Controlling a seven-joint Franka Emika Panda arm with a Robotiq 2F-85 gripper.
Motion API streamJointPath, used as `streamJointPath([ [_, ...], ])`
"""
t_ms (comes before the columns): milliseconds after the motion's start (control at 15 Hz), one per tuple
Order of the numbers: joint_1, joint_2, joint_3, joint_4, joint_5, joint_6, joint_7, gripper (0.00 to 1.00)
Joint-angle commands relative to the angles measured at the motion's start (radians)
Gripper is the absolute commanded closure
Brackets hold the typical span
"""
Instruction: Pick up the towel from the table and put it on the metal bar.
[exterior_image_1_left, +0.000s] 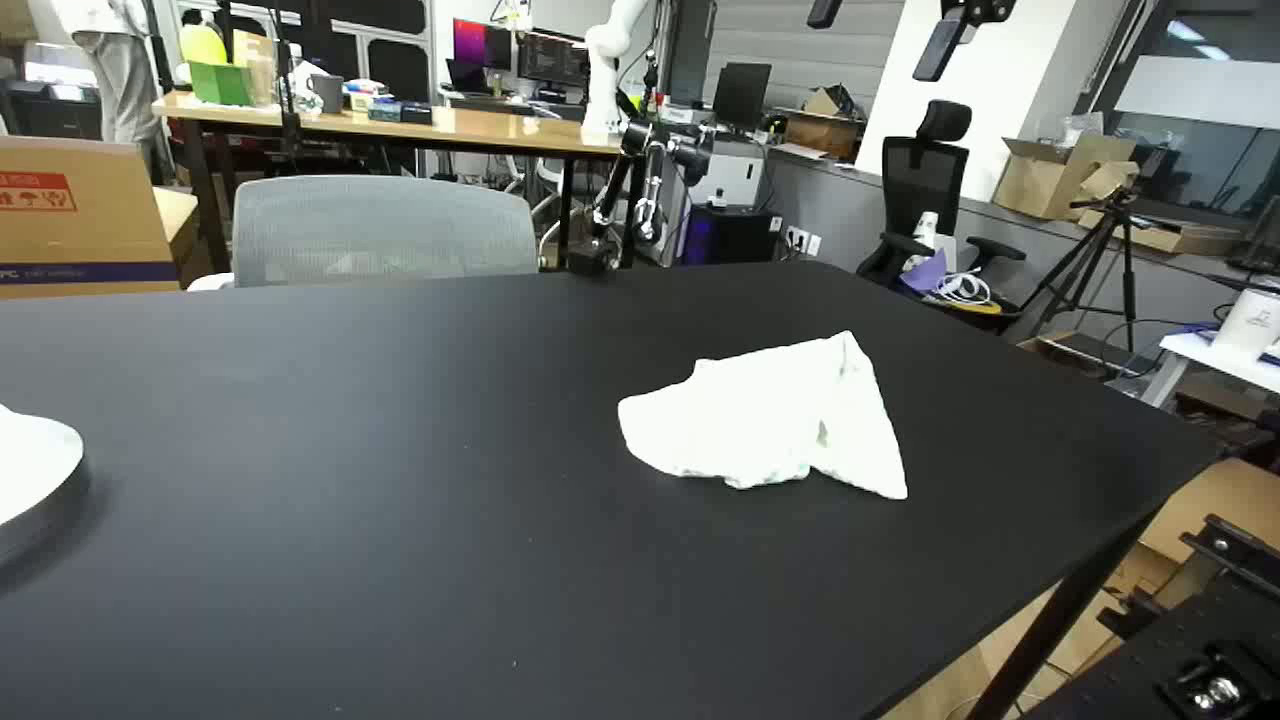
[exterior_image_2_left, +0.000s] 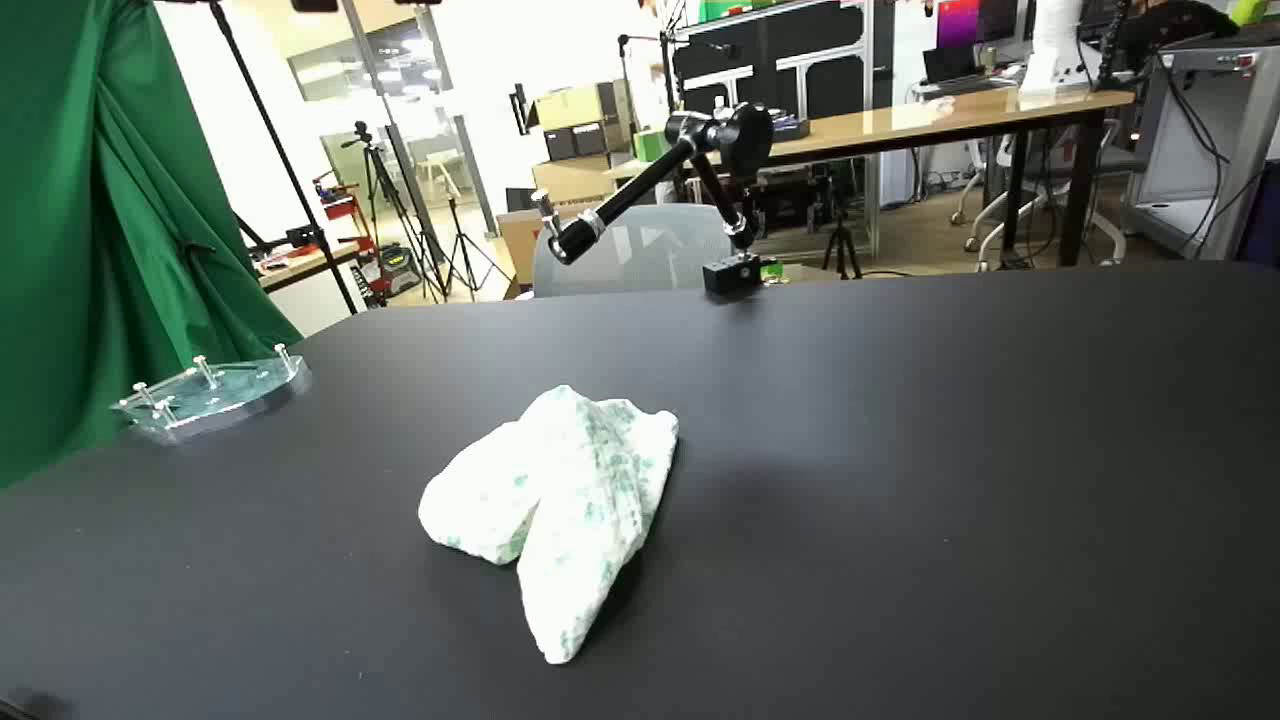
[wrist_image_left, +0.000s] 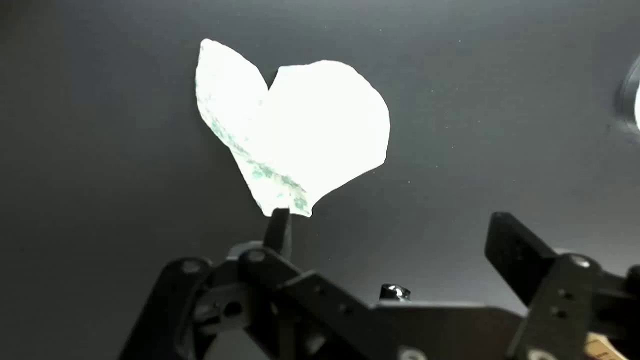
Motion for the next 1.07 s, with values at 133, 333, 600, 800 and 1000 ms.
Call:
streamJointPath([
  [133,-0.011,0.001,0.009,0.002,0.004,-0.003,-0.003,0.0],
  [333,-0.011,0.001,0.01,0.002,0.004,-0.002,-0.003,0.0],
  [600,-0.011,0.001,0.01,0.002,0.004,-0.002,-0.003,0.0],
  [800,-0.011,0.001,0.01,0.002,0.004,-0.002,-0.003,0.0],
  [1000,-0.014,0.012,0.014,0.002,-0.006,0.037,0.0,0.0],
])
